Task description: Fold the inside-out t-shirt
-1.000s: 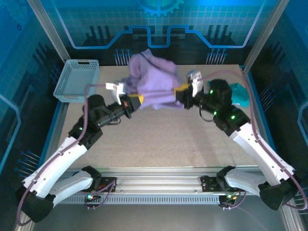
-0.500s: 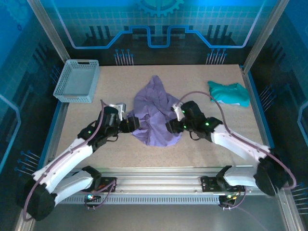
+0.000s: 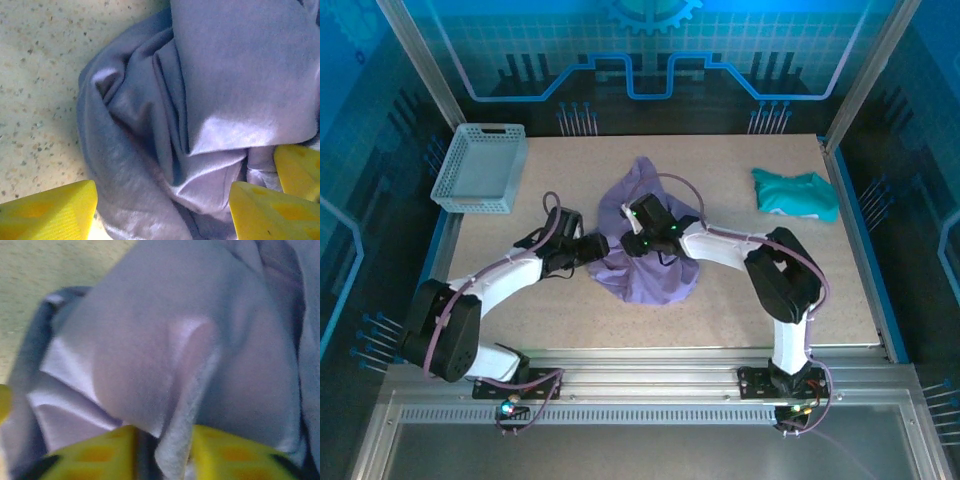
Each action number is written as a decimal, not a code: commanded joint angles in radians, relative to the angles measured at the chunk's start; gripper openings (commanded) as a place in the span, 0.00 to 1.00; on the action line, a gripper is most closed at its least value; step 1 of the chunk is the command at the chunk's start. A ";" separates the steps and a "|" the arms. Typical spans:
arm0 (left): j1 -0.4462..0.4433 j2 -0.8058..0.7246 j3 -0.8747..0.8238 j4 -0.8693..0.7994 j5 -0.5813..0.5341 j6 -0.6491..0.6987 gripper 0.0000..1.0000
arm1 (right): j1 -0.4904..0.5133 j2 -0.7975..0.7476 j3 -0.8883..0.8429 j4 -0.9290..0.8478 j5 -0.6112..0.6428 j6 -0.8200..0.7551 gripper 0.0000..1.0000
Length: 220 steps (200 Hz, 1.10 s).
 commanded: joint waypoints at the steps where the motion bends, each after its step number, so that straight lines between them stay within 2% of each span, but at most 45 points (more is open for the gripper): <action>1: -0.009 0.009 0.043 0.050 0.009 0.064 0.71 | -0.039 -0.080 0.002 -0.012 0.029 -0.013 0.12; 27: -0.074 -0.004 0.042 0.094 -0.048 0.155 0.74 | -0.078 -0.241 -0.085 -0.010 -0.112 -0.057 0.05; 62: -0.139 0.028 0.067 0.141 -0.052 0.257 0.76 | -0.145 -0.372 -0.149 -0.054 -0.246 -0.044 0.04; 83: -0.154 0.054 0.096 0.153 -0.042 0.277 0.77 | -0.188 -0.428 -0.185 -0.057 -0.294 -0.029 0.05; 124: -0.161 0.182 0.166 0.203 0.064 0.283 0.73 | -0.240 -0.490 -0.246 -0.029 -0.355 0.012 0.06; 133: -0.162 0.210 0.179 0.217 0.072 0.285 0.68 | -0.247 -0.498 -0.252 -0.031 -0.361 0.017 0.06; 141: -0.164 0.231 0.195 0.219 0.072 0.285 0.60 | -0.251 -0.507 -0.258 -0.034 -0.359 0.018 0.06; 162: -0.162 0.236 0.238 0.199 0.060 0.298 0.29 | -0.276 -0.555 -0.282 -0.078 -0.318 0.015 0.07; 176: -0.162 0.193 0.249 0.196 0.081 0.299 0.00 | -0.295 -0.603 -0.306 -0.106 -0.271 0.026 0.07; 220: -0.161 -0.038 0.215 0.226 0.185 0.201 0.00 | -0.281 -0.752 -0.395 -0.125 -0.118 0.023 0.11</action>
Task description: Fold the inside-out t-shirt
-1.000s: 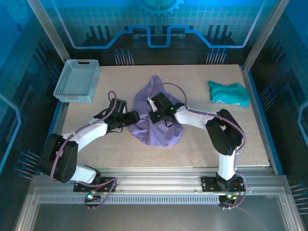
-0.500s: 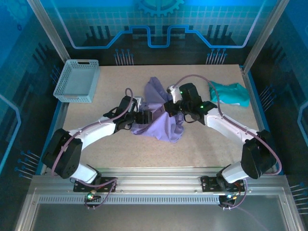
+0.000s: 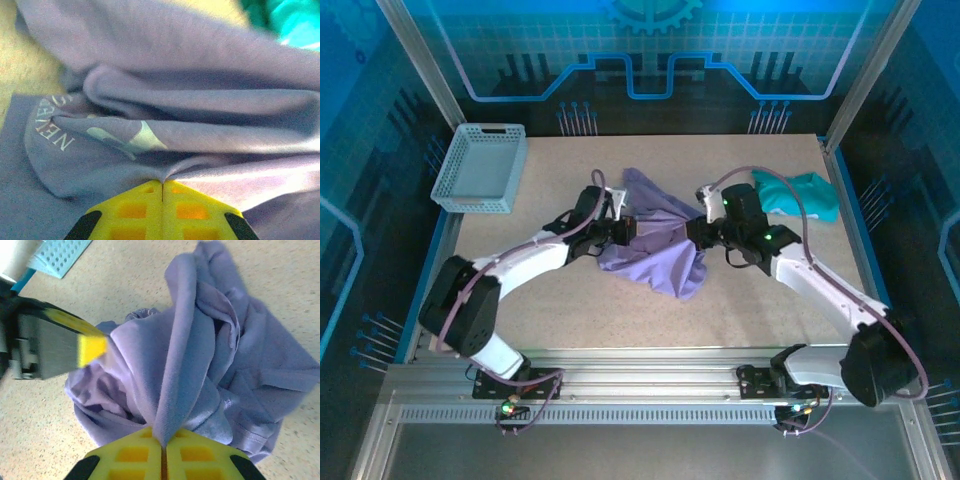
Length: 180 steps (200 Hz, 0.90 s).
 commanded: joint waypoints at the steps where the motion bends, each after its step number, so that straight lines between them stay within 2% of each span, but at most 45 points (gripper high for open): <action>1: -0.004 -0.149 -0.001 0.043 0.084 -0.064 0.00 | 0.009 -0.079 -0.046 -0.021 0.101 0.006 0.11; 29: -0.004 -0.258 -0.040 0.050 0.086 -0.091 0.00 | 0.015 -0.145 -0.133 0.025 0.129 -0.005 0.12; 57: -0.004 -0.259 -0.059 0.013 0.058 -0.072 0.00 | 0.016 -0.155 -0.150 0.047 0.089 -0.010 0.15; 75: -0.004 -0.253 -0.069 0.021 0.080 -0.095 0.00 | 0.020 -0.121 -0.126 -0.021 0.163 0.010 0.16; 86: -0.005 -0.253 -0.071 0.029 0.098 -0.109 0.00 | 0.022 -0.094 -0.105 -0.076 0.222 0.015 0.20; 101: -0.005 -0.250 -0.060 0.023 0.113 -0.114 0.00 | 0.055 -0.084 -0.098 -0.080 0.235 -0.024 0.27; 127: -0.009 -0.250 -0.046 0.001 0.123 -0.113 0.00 | 0.213 -0.096 -0.110 0.026 0.239 -0.137 0.44; 144: -0.011 -0.259 -0.048 -0.002 0.122 -0.113 0.00 | 0.292 -0.047 -0.094 0.069 0.268 -0.148 0.51; 163: -0.012 -0.269 -0.051 -0.002 0.122 -0.116 0.00 | 0.330 0.049 -0.068 0.112 0.348 -0.124 0.59; 180: -0.013 -0.275 -0.048 -0.010 0.123 -0.116 0.00 | 0.331 0.140 -0.025 0.130 0.471 -0.100 0.62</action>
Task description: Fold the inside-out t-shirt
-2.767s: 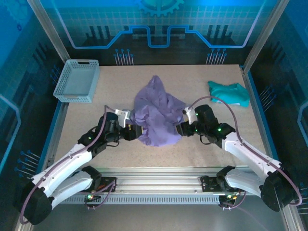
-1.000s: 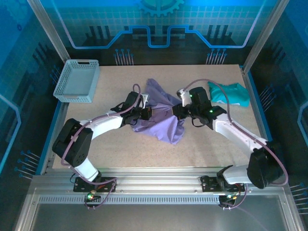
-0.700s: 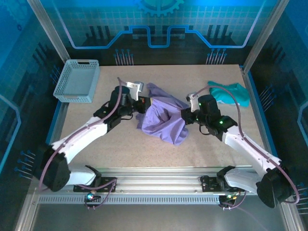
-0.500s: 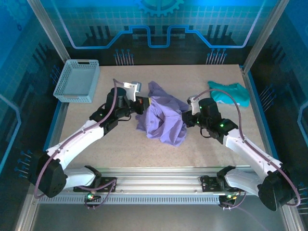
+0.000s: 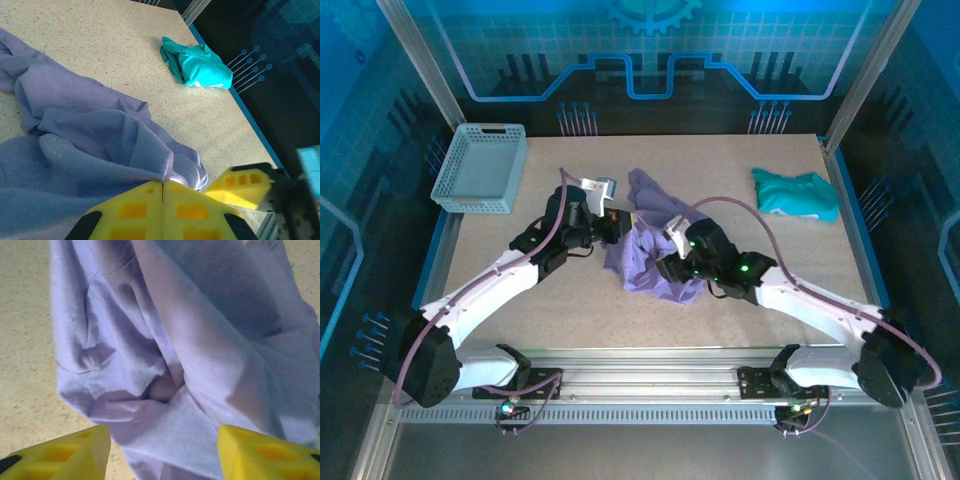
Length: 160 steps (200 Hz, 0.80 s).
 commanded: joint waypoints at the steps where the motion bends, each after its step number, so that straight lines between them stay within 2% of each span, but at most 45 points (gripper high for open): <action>1: -0.009 -0.025 0.012 -0.016 0.024 -0.022 0.00 | 0.006 0.109 0.064 0.065 0.183 0.013 0.62; 22: -0.009 -0.036 0.012 -0.027 0.028 -0.021 0.00 | -0.008 0.199 0.091 0.135 0.224 0.009 0.61; 35: -0.009 -0.043 0.010 -0.034 0.022 -0.022 0.00 | -0.018 0.234 0.101 0.183 0.195 0.011 0.55; 49: -0.009 -0.048 0.010 -0.045 -0.005 -0.018 0.00 | -0.029 0.250 0.120 0.192 0.150 0.006 0.31; 61: -0.009 -0.048 0.013 -0.072 -0.073 -0.016 0.00 | -0.036 0.230 0.135 0.155 0.097 -0.014 0.14; 69: -0.009 -0.045 0.019 -0.092 -0.142 -0.015 0.00 | -0.038 0.199 0.136 0.125 0.056 -0.031 0.04; 77: -0.008 -0.036 0.023 -0.112 -0.226 -0.015 0.00 | -0.049 0.156 0.126 0.100 -0.017 -0.043 0.00; 91: -0.007 -0.007 0.042 -0.135 -0.321 0.005 0.00 | -0.088 0.079 0.095 0.079 -0.192 -0.029 0.00; 112: -0.008 0.060 0.082 -0.153 -0.394 0.051 0.00 | -0.155 0.006 0.049 0.104 -0.433 0.042 0.00; 141: -0.006 0.128 0.116 -0.188 -0.430 0.074 0.00 | -0.211 -0.009 0.009 0.149 -0.533 0.107 0.00; 160: -0.015 0.106 0.093 -0.202 -0.391 0.070 0.17 | -0.249 0.014 -0.002 0.205 -0.589 0.171 0.00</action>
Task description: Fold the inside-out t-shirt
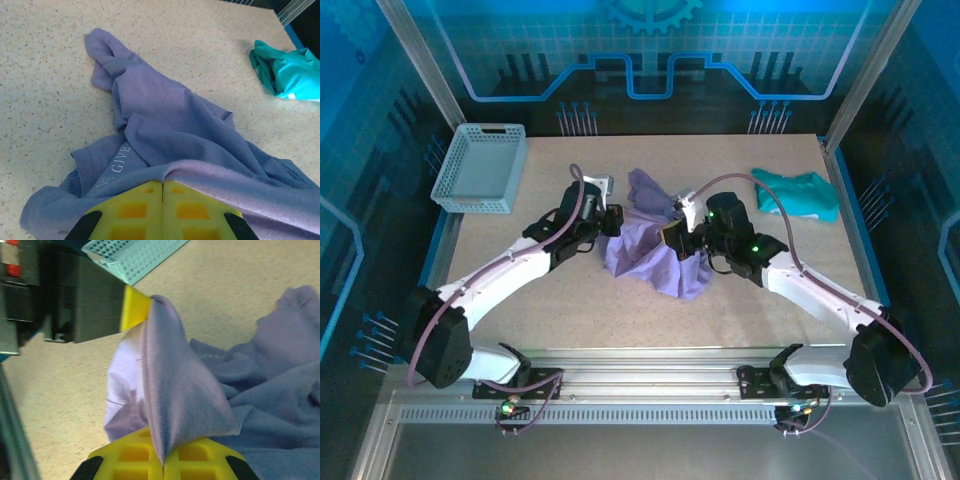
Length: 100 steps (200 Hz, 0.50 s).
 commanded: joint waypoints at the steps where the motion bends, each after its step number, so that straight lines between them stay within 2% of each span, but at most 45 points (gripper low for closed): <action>1: 0.000 -0.017 0.002 -0.061 -0.054 0.030 0.18 | -0.046 0.021 -0.039 0.058 -0.162 0.097 0.00; 16: -0.022 -0.080 -0.059 -0.045 -0.025 0.034 0.35 | -0.066 0.050 -0.028 0.074 -0.194 0.131 0.00; 31: -0.032 -0.150 -0.125 -0.034 0.017 0.032 0.45 | -0.073 0.073 -0.011 0.068 -0.209 0.139 0.00; 68: -0.066 -0.234 -0.231 -0.015 0.134 0.083 0.60 | -0.087 0.094 0.026 0.037 -0.220 0.134 0.00; 100: -0.143 -0.183 -0.217 -0.016 0.112 0.159 0.72 | -0.093 0.094 0.045 0.002 -0.220 0.126 0.00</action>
